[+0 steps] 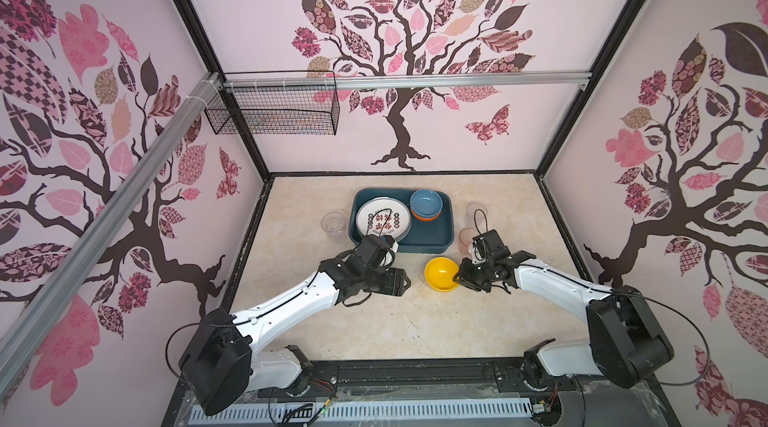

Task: Place the mixed dishes into the plastic bin
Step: 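Grip the yellow bowl rim with the right gripper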

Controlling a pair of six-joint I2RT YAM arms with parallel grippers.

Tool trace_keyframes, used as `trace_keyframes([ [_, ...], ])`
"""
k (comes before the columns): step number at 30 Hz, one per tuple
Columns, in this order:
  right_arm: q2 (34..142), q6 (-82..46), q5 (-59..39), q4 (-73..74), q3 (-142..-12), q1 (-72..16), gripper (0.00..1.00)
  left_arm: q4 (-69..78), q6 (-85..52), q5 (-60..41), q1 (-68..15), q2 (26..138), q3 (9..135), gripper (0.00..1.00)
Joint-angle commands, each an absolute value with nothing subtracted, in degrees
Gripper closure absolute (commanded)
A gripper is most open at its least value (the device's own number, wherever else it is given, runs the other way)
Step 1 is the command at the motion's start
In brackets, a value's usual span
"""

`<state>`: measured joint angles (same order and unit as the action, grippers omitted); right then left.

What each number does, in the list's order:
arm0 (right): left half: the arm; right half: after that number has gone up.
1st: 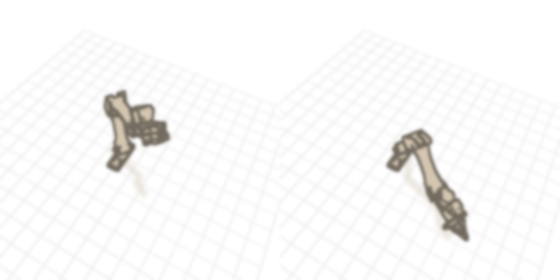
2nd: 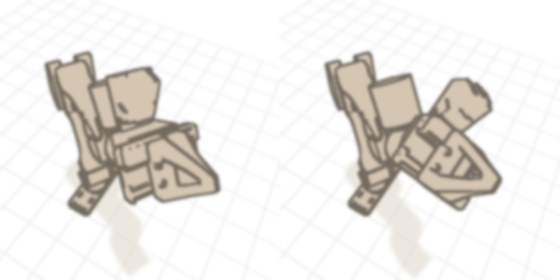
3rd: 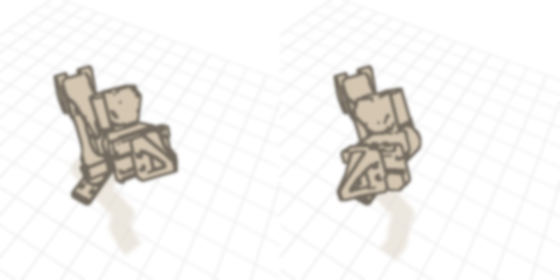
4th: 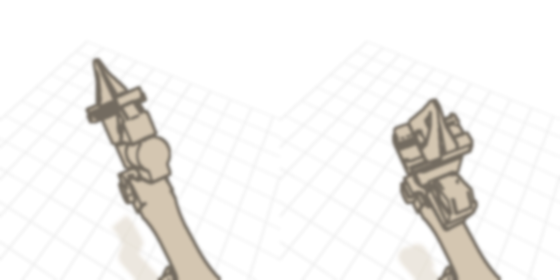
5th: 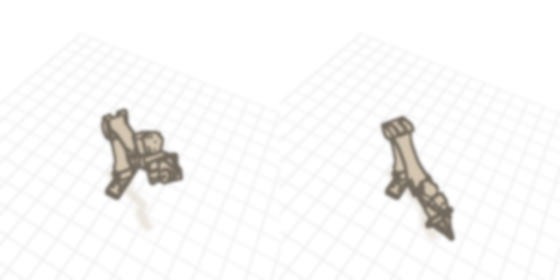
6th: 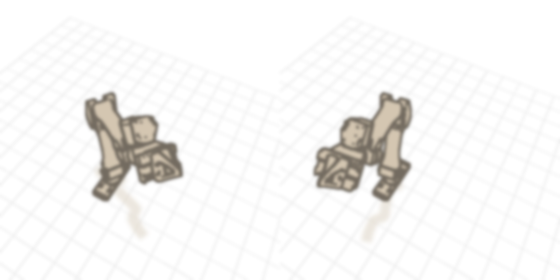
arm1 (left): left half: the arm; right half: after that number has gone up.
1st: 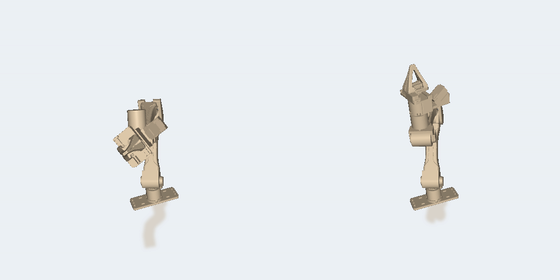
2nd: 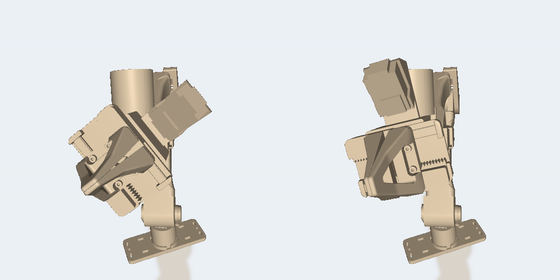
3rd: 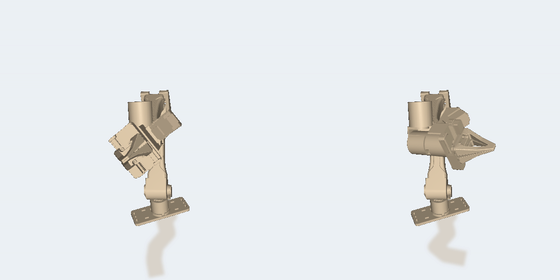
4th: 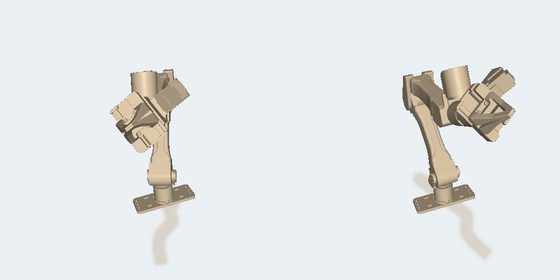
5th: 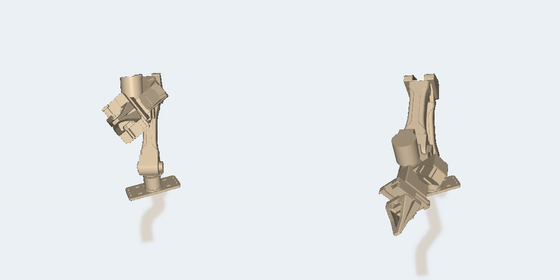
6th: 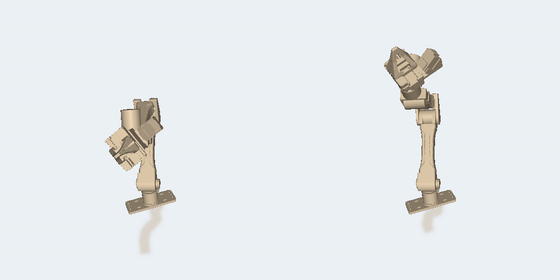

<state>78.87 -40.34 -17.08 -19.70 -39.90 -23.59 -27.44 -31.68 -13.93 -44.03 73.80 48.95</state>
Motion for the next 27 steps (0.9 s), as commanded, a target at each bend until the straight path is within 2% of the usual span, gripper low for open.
trace_keyframes([
  [1, 80.16, -39.49, -14.11, -21.43, -41.47, -25.13, 0.79, -26.46, -32.03, -13.10, -44.22, 73.13, 47.46, 0.34],
  [11, 78.71, -36.26, -10.45, -25.84, -42.52, -26.27, 0.89, -27.24, -32.77, -11.42, -44.21, 70.90, 47.35, 0.34],
  [19, 77.12, -31.09, -9.23, -33.31, -46.74, -26.23, 0.91, -26.63, -35.91, -8.06, -43.10, 66.88, 45.91, 0.34],
  [27, 76.94, -28.07, -8.71, -38.03, -52.08, -26.25, 0.91, -25.93, -38.23, -10.59, -37.67, 63.15, 43.87, 0.33],
])
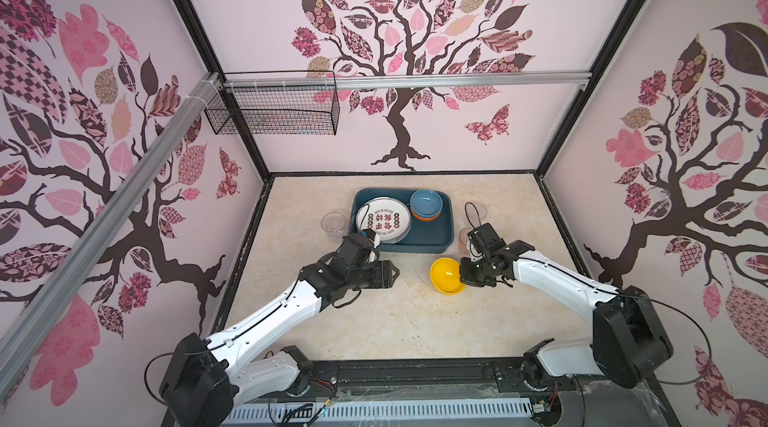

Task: Place the mixed dishes into the plastic bin
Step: 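Lift the yellow bowl and carry it over the teal bin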

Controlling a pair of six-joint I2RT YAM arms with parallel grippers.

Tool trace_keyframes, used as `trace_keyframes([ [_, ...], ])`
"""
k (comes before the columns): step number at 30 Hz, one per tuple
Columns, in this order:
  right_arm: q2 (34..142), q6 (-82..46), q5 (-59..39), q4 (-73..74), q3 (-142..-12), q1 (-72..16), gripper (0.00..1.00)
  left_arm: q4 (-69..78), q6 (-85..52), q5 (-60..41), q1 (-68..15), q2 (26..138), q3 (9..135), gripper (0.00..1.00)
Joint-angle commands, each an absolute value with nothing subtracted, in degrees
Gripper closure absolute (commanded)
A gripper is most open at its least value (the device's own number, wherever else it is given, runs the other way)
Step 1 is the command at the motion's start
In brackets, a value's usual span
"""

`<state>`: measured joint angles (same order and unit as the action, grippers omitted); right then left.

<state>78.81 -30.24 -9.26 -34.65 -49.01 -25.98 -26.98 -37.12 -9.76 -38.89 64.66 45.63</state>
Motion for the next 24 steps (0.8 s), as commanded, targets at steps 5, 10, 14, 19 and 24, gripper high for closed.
trace_keyframes([
  [5, 77.91, -26.85, -8.36, -39.85, -55.58, -26.27, 0.91, -26.98, -38.05, -10.34, -35.84, 61.49, 44.08, 0.32],
  [10, 80.20, -26.02, -7.29, -41.50, -60.68, -26.25, 0.91, -28.07, -37.90, -9.24, -34.77, 61.26, 45.65, 0.31],
  [14, 82.97, -25.12, -5.64, -42.82, -65.98, -26.27, 0.91, -29.08, -37.14, -8.66, -34.20, 62.13, 47.97, 0.30],
  [19, 87.85, -24.26, -4.22, -43.76, -73.64, -26.12, 0.91, -30.05, -36.27, -8.63, -33.18, 63.62, 50.99, 0.30],
  [24, 94.27, -23.82, -4.02, -44.19, -81.48, -25.17, 0.91, -31.10, -35.53, -8.61, -32.16, 65.03, 54.07, 0.30],
])
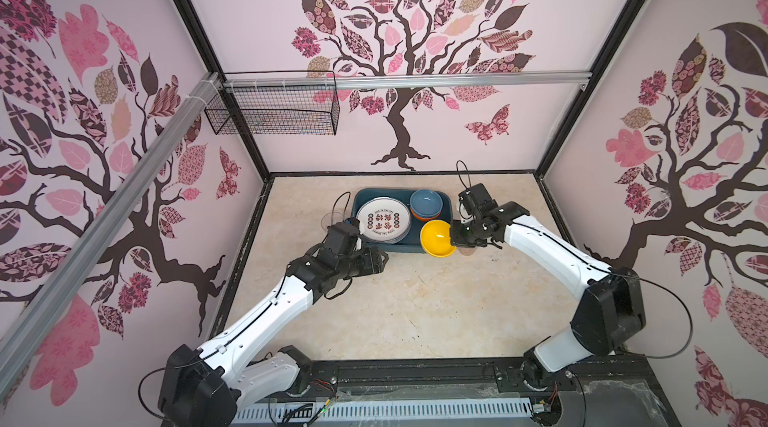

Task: Place the mixed dishes into the plastic bin
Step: 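Lift the yellow bowl and carry it over the teal bin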

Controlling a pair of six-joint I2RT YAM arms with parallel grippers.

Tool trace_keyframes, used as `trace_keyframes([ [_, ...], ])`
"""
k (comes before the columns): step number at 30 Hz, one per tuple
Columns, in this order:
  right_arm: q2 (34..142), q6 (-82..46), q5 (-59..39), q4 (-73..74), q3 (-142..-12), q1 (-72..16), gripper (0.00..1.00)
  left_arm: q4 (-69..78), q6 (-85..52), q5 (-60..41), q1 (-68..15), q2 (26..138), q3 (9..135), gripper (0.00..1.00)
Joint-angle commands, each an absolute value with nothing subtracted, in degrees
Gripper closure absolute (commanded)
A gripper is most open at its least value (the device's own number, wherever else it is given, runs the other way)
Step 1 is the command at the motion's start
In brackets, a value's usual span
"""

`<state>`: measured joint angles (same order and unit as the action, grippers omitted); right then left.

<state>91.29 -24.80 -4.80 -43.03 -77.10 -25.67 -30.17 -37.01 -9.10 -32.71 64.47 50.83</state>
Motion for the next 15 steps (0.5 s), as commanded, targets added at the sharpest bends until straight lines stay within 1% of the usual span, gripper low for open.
trace_keyframes([
  [1, 95.67, -23.73, -4.12, -44.28, -83.07, -24.66, 0.91, -31.20, -35.37, -8.61, -31.94, 65.34, 54.54, 0.30],
  [15, 113.87, -23.64, -4.62, -48.34, -105.43, -19.31, 0.91, -31.99, -35.53, -9.75, -30.05, 66.41, 56.19, 0.30],
])
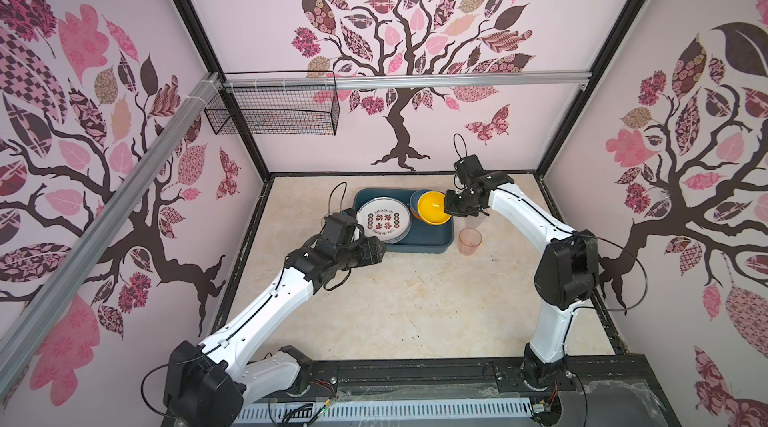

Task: Place the mixed dishes into the plastic bin
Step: 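Lift the yellow bowl and carry it over the teal bin, then lower the yellow bowl into the blue bowl and open the right gripper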

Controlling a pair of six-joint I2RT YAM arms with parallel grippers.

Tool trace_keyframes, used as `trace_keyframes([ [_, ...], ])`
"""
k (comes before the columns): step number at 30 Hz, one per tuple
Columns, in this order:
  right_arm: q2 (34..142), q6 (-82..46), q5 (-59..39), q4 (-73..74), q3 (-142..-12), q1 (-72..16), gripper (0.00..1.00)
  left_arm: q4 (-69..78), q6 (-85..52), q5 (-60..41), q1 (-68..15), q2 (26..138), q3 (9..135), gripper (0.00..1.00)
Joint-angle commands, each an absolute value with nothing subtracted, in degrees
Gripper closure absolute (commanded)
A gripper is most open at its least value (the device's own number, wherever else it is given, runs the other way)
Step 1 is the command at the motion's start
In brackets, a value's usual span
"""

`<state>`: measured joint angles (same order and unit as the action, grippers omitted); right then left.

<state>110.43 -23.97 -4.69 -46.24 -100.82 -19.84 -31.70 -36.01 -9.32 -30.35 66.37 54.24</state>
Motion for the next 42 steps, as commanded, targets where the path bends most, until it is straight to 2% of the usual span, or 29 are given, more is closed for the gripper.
trace_keyframes([
  [1, 115.21, -23.64, -4.52, -48.74, -107.03, -19.09, 0.91, -32.09, -35.56, -9.76, -30.05, 66.27, 56.06, 0.30],
  [12, 127.98, -24.21, -4.31, -54.15, -123.75, -18.63, 0.91, -32.96, -35.79, -9.84, -29.53, 65.17, 55.16, 0.30],
  [18, 132.17, -24.39, -4.18, -55.74, -128.85, -18.63, 0.91, -33.26, -35.78, -9.93, -29.27, 64.68, 54.63, 0.30],
  [42, 136.93, -25.05, -4.92, -55.28, -131.42, -18.63, 0.90, -32.65, -36.65, -10.63, -28.40, 64.08, 52.13, 0.30],
])
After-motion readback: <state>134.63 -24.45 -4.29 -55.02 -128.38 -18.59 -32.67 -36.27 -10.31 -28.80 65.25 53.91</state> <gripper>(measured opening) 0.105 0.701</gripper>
